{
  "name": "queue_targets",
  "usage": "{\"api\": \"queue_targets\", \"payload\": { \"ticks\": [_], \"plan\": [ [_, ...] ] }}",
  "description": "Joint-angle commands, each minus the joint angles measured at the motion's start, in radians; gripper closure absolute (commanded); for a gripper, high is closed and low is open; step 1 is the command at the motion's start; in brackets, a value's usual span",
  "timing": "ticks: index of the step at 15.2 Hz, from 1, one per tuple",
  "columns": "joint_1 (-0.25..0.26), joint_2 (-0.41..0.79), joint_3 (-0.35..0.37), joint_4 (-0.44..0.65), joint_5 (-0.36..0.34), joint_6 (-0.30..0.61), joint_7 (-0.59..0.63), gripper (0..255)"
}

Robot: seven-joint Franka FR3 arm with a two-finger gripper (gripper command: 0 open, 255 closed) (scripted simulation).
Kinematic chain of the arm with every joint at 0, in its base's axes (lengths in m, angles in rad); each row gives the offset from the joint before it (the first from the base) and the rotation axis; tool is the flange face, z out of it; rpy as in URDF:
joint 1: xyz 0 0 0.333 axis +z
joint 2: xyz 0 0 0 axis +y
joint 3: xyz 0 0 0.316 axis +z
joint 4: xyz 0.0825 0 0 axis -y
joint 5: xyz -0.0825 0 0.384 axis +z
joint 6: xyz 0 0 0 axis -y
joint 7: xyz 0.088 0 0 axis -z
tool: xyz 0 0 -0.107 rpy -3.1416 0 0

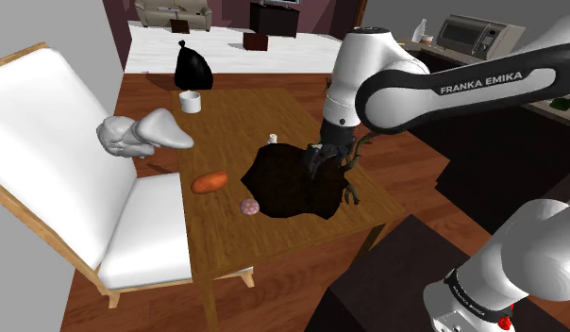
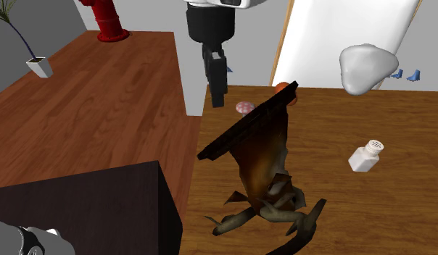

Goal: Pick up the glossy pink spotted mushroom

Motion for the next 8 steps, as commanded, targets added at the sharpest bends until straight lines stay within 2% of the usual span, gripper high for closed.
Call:
{"api": "queue_targets", "payload": {
  "ticks": [1,8],
  "plan": [
    [0.000,0.078,0.028,0.029,-0.023,0.050,0.041,0],
    [0.020,0.357,0.087,0.179,-0.167,0.163,0.198,0]
  ]
}}
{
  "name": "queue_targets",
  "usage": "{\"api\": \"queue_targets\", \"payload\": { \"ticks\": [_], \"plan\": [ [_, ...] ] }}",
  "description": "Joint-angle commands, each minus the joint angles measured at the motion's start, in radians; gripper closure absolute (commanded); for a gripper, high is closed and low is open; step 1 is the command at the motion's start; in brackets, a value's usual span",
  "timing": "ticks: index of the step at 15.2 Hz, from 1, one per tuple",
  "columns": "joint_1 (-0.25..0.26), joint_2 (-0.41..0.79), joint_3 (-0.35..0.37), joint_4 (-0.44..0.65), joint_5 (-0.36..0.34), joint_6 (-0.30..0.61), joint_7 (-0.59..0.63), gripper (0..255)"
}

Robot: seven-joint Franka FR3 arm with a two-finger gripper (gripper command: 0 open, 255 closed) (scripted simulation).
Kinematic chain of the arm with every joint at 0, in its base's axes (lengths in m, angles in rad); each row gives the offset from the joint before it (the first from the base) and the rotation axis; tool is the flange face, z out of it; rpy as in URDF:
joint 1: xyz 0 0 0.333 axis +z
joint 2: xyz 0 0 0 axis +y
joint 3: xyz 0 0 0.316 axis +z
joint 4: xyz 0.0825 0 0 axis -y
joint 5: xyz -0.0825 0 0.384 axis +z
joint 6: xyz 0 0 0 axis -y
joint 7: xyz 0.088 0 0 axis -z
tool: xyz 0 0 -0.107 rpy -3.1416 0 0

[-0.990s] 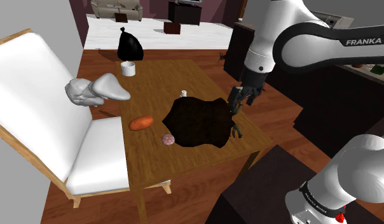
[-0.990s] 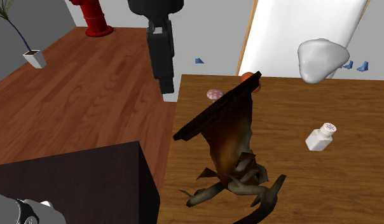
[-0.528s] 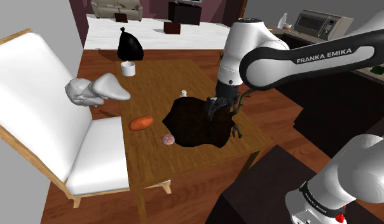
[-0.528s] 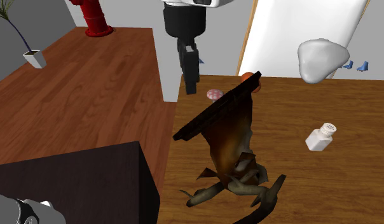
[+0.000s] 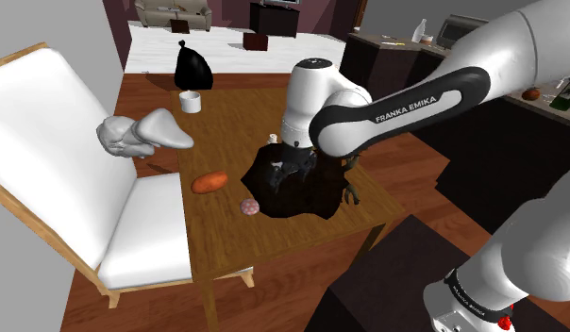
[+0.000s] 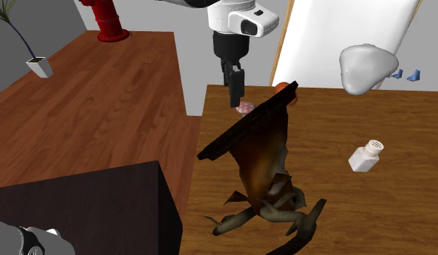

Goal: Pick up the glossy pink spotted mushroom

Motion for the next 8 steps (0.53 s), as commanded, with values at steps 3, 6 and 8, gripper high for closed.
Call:
{"api": "queue_targets", "payload": {
  "ticks": [3,6,8],
  "plan": [
    [0.033,0.159,0.008,0.105,-0.097,0.037,0.091,0],
    [0.073,0.281,-0.004,0.203,-0.167,0.049,0.151,0],
    [0.104,0.361,-0.016,0.274,-0.207,0.050,0.183,0]
  ]
}}
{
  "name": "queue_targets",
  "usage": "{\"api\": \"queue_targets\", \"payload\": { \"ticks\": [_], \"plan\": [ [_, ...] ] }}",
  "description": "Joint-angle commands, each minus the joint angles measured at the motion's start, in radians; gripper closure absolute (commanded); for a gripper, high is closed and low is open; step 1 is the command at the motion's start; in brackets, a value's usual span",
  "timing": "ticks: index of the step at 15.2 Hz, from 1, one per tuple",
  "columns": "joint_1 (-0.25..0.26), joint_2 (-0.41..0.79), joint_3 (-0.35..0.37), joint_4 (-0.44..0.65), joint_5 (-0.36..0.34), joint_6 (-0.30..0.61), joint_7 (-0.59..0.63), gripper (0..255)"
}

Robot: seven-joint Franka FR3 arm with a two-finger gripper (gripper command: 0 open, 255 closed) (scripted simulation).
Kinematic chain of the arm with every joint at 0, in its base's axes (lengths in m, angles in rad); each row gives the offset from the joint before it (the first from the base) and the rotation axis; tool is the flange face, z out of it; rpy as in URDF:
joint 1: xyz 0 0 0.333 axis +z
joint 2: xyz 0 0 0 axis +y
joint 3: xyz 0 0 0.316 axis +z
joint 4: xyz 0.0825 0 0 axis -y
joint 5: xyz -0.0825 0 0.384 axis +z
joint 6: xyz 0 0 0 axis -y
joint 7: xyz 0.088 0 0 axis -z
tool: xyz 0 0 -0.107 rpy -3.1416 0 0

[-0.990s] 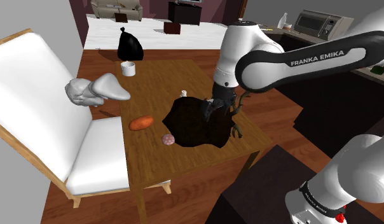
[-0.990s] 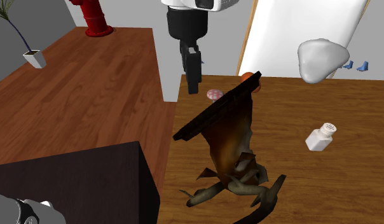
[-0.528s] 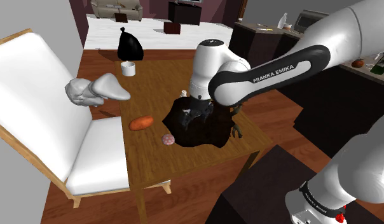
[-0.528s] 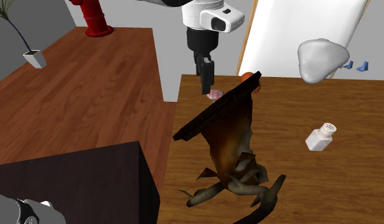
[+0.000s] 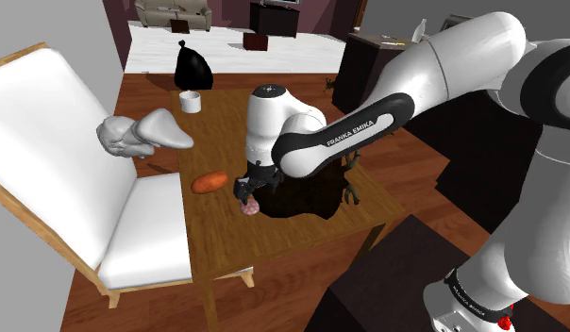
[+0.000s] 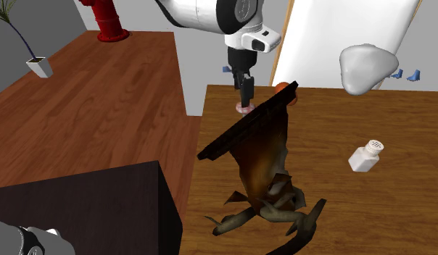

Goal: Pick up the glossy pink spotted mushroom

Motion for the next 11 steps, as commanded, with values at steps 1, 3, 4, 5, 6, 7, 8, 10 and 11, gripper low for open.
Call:
{"api": "queue_targets", "payload": {
  "ticks": [1,3,4,5,6,7,8,10,11],
  "plan": [
    [0.028,0.071,-0.011,0.068,-0.034,-0.003,0.028,0],
    [0.033,0.087,-0.017,0.063,-0.044,0.017,0.035,0],
    [0.035,0.096,-0.020,0.061,-0.049,0.026,0.039,0],
    [0.037,0.104,-0.023,0.060,-0.054,0.036,0.042,0],
    [0.039,0.113,-0.027,0.058,-0.060,0.046,0.046,0],
    [0.042,0.122,-0.030,0.056,-0.065,0.056,0.050,0],
    [0.044,0.131,-0.033,0.055,-0.070,0.065,0.054,0],
    [0.045,0.136,-0.035,0.055,-0.073,0.071,0.056,0],
    [0.045,0.135,-0.035,0.052,-0.073,0.072,0.057,255]
  ]
}}
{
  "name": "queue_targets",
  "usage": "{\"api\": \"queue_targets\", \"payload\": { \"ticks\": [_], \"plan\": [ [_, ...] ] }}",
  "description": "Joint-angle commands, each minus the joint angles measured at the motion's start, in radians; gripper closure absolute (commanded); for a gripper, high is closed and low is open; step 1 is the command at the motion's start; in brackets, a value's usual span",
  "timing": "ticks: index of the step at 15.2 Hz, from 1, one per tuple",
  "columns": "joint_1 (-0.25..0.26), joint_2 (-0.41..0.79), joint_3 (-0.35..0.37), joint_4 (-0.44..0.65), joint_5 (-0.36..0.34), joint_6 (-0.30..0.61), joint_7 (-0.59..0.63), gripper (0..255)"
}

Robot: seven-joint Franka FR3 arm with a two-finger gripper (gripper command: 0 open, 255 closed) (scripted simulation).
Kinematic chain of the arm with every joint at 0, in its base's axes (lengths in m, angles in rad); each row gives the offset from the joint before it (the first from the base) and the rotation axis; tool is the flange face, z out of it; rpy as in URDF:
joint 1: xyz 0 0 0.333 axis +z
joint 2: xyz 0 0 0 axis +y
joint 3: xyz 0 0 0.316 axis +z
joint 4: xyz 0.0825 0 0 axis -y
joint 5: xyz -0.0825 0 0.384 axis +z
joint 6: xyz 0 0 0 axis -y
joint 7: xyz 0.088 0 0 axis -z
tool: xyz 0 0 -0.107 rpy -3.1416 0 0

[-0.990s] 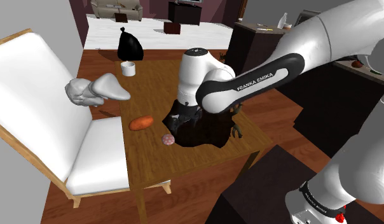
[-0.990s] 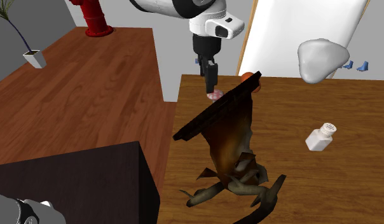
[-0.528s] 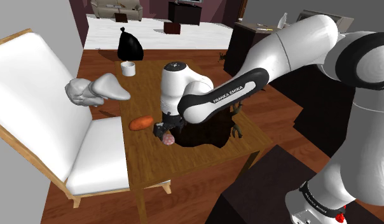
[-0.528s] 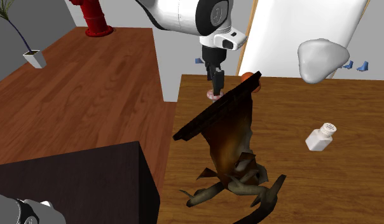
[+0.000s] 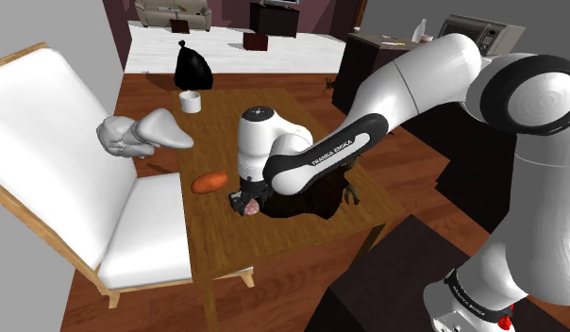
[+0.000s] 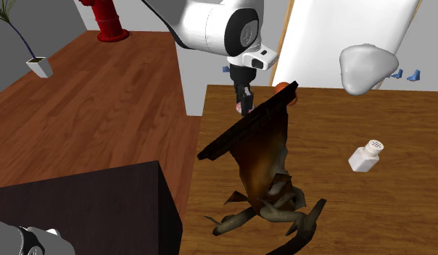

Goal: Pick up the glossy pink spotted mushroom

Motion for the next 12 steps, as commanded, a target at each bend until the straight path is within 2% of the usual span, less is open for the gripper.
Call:
{"api": "queue_targets", "payload": {
  "ticks": [1,9,12],
  "plan": [
    [0.001,0.002,-0.001,0.000,-0.001,0.002,0.001,255],
    [0.000,0.002,-0.001,0.002,-0.001,0.000,0.000,255],
    [-0.007,-0.024,0.009,0.006,0.015,-0.028,-0.011,255]
  ]
}}
